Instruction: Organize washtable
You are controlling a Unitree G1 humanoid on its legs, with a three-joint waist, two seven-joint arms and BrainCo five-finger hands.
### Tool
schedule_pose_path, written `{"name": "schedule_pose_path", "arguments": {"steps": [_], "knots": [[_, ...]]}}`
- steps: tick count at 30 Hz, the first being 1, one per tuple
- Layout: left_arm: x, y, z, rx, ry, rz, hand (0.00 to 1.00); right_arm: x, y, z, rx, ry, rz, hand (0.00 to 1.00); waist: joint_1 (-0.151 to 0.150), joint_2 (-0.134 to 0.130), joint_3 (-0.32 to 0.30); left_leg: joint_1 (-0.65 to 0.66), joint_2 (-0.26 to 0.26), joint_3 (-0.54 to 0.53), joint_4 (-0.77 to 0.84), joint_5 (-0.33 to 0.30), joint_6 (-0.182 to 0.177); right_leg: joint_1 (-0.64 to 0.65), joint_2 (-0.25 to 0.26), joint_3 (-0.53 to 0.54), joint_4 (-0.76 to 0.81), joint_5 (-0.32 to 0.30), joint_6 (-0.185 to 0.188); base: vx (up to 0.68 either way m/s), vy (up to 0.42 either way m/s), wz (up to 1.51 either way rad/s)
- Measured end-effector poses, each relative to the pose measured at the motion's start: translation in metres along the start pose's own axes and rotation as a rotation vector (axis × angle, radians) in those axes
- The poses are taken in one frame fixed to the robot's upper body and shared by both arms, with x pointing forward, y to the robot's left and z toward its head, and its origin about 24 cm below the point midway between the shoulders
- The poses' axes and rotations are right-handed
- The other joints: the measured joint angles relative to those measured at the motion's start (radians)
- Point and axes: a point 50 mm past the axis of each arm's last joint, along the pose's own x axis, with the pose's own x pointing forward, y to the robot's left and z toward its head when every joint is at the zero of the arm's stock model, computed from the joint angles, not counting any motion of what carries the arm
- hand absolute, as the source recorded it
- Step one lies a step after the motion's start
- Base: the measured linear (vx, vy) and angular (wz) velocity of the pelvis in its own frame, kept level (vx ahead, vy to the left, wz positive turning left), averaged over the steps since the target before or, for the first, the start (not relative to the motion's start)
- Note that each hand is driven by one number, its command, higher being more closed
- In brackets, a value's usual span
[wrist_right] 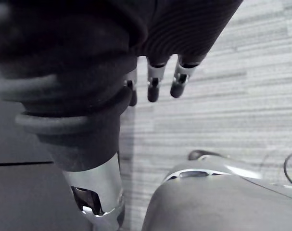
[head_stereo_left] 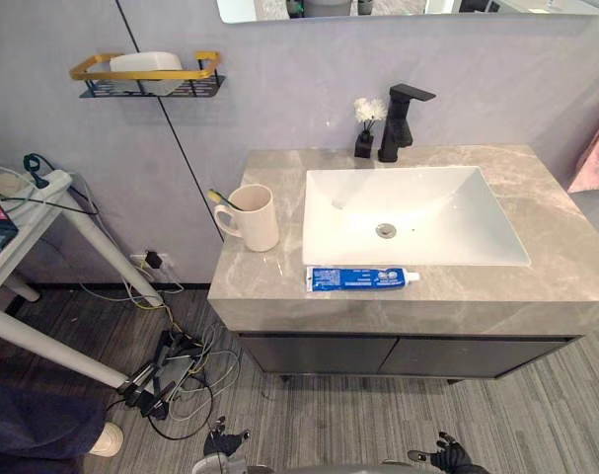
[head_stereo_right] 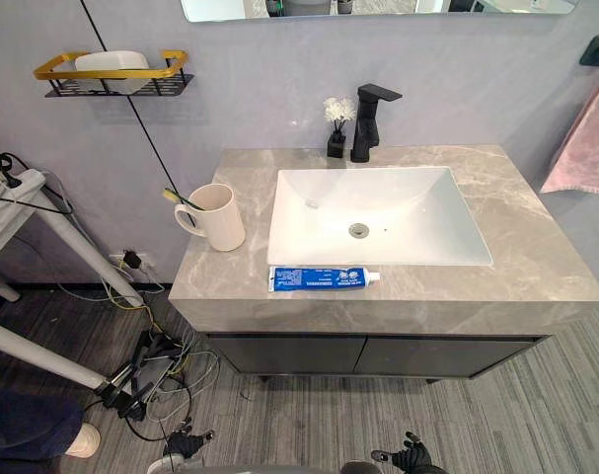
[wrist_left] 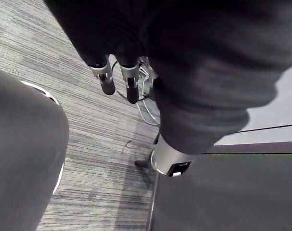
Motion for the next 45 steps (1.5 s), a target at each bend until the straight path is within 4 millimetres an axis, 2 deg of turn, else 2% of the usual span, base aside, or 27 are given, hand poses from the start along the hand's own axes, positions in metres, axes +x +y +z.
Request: {"name": "schedule_pose_path", "arguments": {"steps": [2,4,6,9,10,14,15,21,24,32,34,36,37,39,40,41,45], "knots": [[0.000,-0.001,0.001,0.010,-0.002,-0.009,0.00,0.000,0.000,0.000,0.002,0.006,0.004,0.00,0.000,0.005,-0.003,0.014,-0.002,0.013,-0.069,0.001,0.002,0.000,0.021,0.001,-0.060,0.045,0.005,-0.03,0.055,-0.07],[0.002,0.001,0.004,0.031,-0.012,-0.012,0.00,0.000,0.004,-0.001,0.007,0.011,0.014,0.00,0.000,-0.003,0.002,0.035,-0.018,0.028,-0.123,0.001,0.002,0.025,0.023,0.006,-0.145,0.107,0.014,-0.05,0.135,-0.10],[0.002,0.004,0.005,0.043,-0.015,-0.007,0.00,0.000,0.006,-0.005,0.009,0.027,0.021,0.00,0.000,-0.014,0.005,0.057,-0.034,0.031,-0.142,0.001,0.002,0.057,0.016,0.012,-0.199,0.143,0.023,-0.06,0.152,-0.09],[0.003,0.012,0.004,0.088,-0.006,0.001,0.00,-0.003,0.012,-0.015,0.013,0.059,0.037,0.00,-0.018,-0.030,-0.004,0.073,-0.069,0.031,-0.158,0.001,0.002,0.091,-0.012,0.019,-0.262,0.185,0.041,-0.09,0.144,-0.03],[0.003,0.013,0.002,0.101,-0.002,-0.001,0.00,-0.003,0.012,-0.015,0.014,0.058,0.039,0.00,-0.026,-0.020,0.000,0.076,-0.072,0.031,-0.167,-0.005,0.012,0.095,-0.012,0.020,-0.277,0.199,0.038,-0.11,0.090,-0.01],[0.003,0.014,0.003,0.132,-0.008,-0.008,0.00,-0.003,0.010,-0.016,0.011,0.056,0.034,0.00,-0.025,-0.017,-0.003,0.076,-0.075,0.033,-0.203,-0.021,0.022,0.096,-0.007,0.022,-0.326,0.241,0.046,-0.14,0.043,0.00],[0.003,0.010,0.001,0.155,0.001,-0.025,0.00,-0.003,0.009,-0.016,-0.036,0.053,0.044,0.00,-0.027,-0.009,-0.011,0.110,-0.103,0.029,-0.238,-0.030,0.024,0.127,-0.019,0.034,-0.387,0.290,0.059,-0.08,0.009,0.02],[0.003,0.010,0.001,0.154,0.001,-0.026,0.00,-0.003,0.009,-0.017,-0.024,0.055,0.042,0.00,-0.026,-0.008,-0.011,0.107,-0.105,0.021,-0.237,-0.030,0.024,0.128,-0.021,0.027,-0.387,0.290,0.060,0.00,0.000,0.03],[0.004,0.008,0.000,0.155,0.003,-0.044,0.00,-0.005,0.007,-0.023,0.051,0.066,0.031,0.00,-0.026,-0.003,-0.012,0.099,-0.105,-0.004,-0.221,-0.030,0.024,0.134,-0.024,0.007,-0.388,0.290,0.059,-0.05,-0.004,0.15],[0.004,0.009,-0.001,0.144,0.008,-0.047,0.00,-0.005,0.005,-0.028,0.106,0.082,0.016,0.00,-0.026,0.001,-0.009,0.095,-0.109,-0.036,-0.217,-0.030,0.024,0.151,-0.029,-0.021,-0.391,0.287,0.061,-0.02,0.000,0.12],[0.002,0.022,-0.008,0.039,0.036,0.004,0.00,-0.006,0.003,-0.031,0.139,0.093,0.005,0.00,-0.026,0.008,-0.008,0.084,-0.112,-0.058,-0.215,-0.030,0.025,0.162,-0.033,-0.041,-0.391,0.281,0.064,-0.02,0.004,0.30],[-0.002,0.050,-0.023,-0.164,0.092,0.134,0.00,-0.007,-0.002,-0.035,0.180,0.106,-0.008,0.00,-0.025,0.014,-0.008,0.078,-0.116,-0.082,-0.213,-0.030,0.025,0.167,-0.038,-0.061,-0.391,0.275,0.066,-0.01,0.003,0.30],[-0.009,0.071,-0.036,-0.267,0.127,0.226,0.00,-0.008,-0.005,-0.038,0.196,0.118,-0.014,0.00,-0.024,0.014,-0.009,0.079,-0.118,-0.086,-0.214,-0.031,0.026,0.167,-0.040,-0.068,-0.391,0.274,0.067,0.01,0.014,0.15],[-0.021,0.100,-0.054,-0.367,0.165,0.355,0.00,-0.008,-0.009,-0.042,0.219,0.133,-0.030,0.00,-0.019,0.023,-0.011,0.078,-0.122,-0.093,-0.214,-0.031,0.028,0.168,-0.044,-0.075,-0.390,0.272,0.069,0.03,0.020,0.12],[-0.025,0.108,-0.059,-0.393,0.172,0.393,0.00,-0.009,-0.010,-0.042,0.227,0.135,-0.034,0.00,-0.019,0.026,-0.012,0.077,-0.123,-0.095,-0.214,-0.031,0.028,0.169,-0.045,-0.078,-0.388,0.272,0.069,0.04,0.017,0.26],[-0.033,0.131,-0.062,-0.503,0.145,0.518,0.00,-0.009,-0.012,-0.043,0.238,0.135,-0.042,0.00,-0.016,0.038,-0.014,0.068,-0.124,-0.114,-0.213,-0.028,0.032,0.179,-0.046,-0.093,-0.388,0.271,0.069,0.02,0.008,0.32],[-0.030,0.133,-0.050,-0.565,0.092,0.548,0.00,-0.009,-0.014,-0.043,0.236,0.134,-0.048,0.00,-0.016,0.049,-0.019,0.057,-0.126,-0.137,-0.213,-0.023,0.038,0.187,-0.048,-0.115,-0.388,0.269,0.067,-0.04,0.003,0.17]]}}
